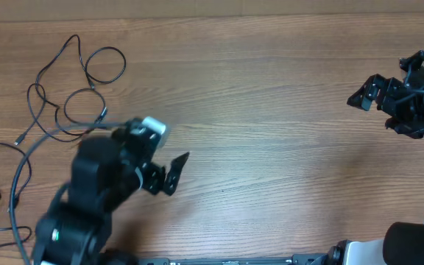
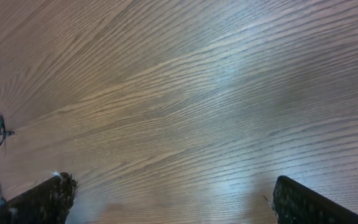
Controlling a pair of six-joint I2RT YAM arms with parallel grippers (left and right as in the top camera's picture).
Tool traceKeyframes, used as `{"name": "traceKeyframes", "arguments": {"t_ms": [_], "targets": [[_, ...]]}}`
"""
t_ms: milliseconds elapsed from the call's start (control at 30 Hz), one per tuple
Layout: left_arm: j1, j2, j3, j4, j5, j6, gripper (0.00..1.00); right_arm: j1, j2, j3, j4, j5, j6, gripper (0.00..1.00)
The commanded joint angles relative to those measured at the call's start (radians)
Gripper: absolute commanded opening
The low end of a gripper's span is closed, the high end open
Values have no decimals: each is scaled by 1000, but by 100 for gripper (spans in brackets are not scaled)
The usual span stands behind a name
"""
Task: Untangle cables
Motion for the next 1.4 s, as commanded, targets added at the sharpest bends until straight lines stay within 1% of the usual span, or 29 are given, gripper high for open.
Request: {"name": "traceKeyframes", "arguments": {"t_ms": [0, 100, 200, 300, 467, 500, 600, 700, 967, 1033, 1133, 1167, 1267, 1367], "targets": [[76, -159, -159, 111, 124, -42, 100, 5, -1, 1, 3, 3, -5, 100], [111, -267, -266, 222, 140, -42, 100, 5, -1, 1, 3, 3, -5, 100], [118, -368, -366, 359, 111, -42, 100, 5, -1, 1, 3, 3, -5, 100], [118, -431, -443, 491, 105, -42, 100, 5, -1, 1, 3, 3, -5, 100], [121, -509, -580, 769, 93, -44, 100, 5, -1, 1, 3, 3, -5, 100], [132, -530, -623, 861, 82, -71, 100, 5, -1, 1, 3, 3, -5, 100], [153, -571, -688, 990, 49, -130, 100, 5, -1, 1, 3, 3, -5, 100], [170, -610, -724, 1048, 42, -137, 99, 5, -1, 1, 3, 3, -5, 100], [221, -715, -793, 1066, 15, -156, 99, 5, -1, 1, 3, 3, -5, 100], [230, -756, -843, 1110, 16, -163, 100, 5, -1, 1, 3, 3, -5, 100], [237, -759, -929, 1262, 16, -210, 99, 5, -1, 1, 3, 3, -5, 100], [237, -759, -946, 1287, 16, -219, 100, 5, -1, 1, 3, 3, -5, 100], [238, -759, -941, 1273, 9, -224, 100, 5, -1, 1, 3, 3, -5, 100], [238, -759, -941, 1256, -45, -222, 100, 5, -1, 1, 3, 3, -5, 100]]}}
